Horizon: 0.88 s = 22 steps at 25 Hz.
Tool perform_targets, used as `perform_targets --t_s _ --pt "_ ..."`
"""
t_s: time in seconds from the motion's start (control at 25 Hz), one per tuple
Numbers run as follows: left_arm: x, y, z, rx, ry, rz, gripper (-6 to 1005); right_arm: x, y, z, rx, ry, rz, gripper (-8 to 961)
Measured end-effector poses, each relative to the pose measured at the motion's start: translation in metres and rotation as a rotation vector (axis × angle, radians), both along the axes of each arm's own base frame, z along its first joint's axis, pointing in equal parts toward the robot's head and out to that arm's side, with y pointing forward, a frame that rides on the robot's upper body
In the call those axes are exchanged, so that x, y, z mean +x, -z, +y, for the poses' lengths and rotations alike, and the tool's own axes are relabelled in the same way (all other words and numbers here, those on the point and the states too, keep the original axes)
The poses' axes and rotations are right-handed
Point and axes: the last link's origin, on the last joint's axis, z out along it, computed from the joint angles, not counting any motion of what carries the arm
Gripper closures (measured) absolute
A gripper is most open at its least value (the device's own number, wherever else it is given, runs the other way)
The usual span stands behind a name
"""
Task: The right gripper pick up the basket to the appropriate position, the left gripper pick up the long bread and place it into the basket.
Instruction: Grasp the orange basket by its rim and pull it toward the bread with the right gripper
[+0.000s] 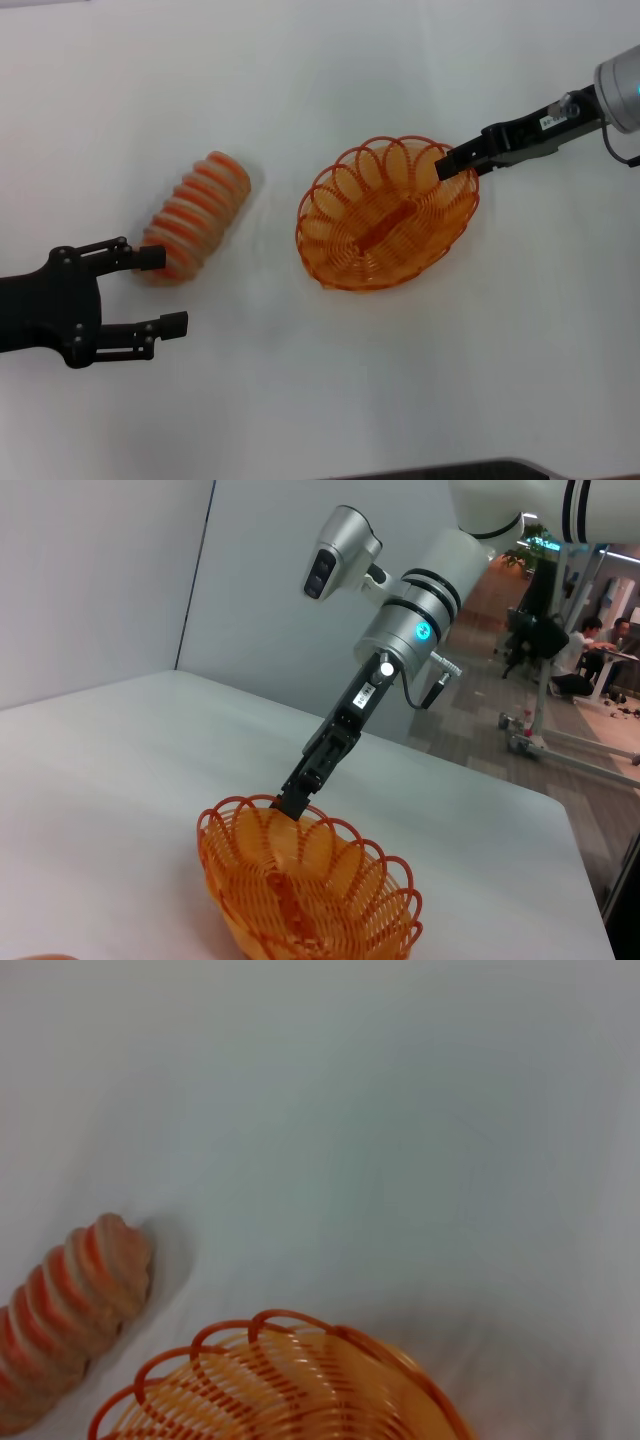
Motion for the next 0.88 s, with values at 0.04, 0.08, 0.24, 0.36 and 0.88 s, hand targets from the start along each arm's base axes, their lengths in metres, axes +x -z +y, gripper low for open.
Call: perform_targets --t_s 0.04,0.08,0.24,0.36,0.88 --pt "0.0 0.0 0.0 0.0 0.0 0.0 140 -0.001 0.001 0.001 0.0 -0.001 0.0 148" --pt "0.0 0.0 0.0 -0.001 0.0 0.001 140 -0.002 0.001 0.001 -0.001 -0.003 0.001 175" --pt "0.0 0.0 0.0 -0.001 0.0 0.001 140 -0.005 0.005 0.004 -0.001 -0.006 0.001 305" --pt "0.0 0.0 0.0 -0.002 0.0 0.002 140 -0.007 0.008 0.005 -0.009 -0.009 0.004 453" --pt "-0.002 0.001 0.0 0.004 -0.002 0.011 141 -0.011 0.017 0.005 -0.032 -0.018 -0.019 776"
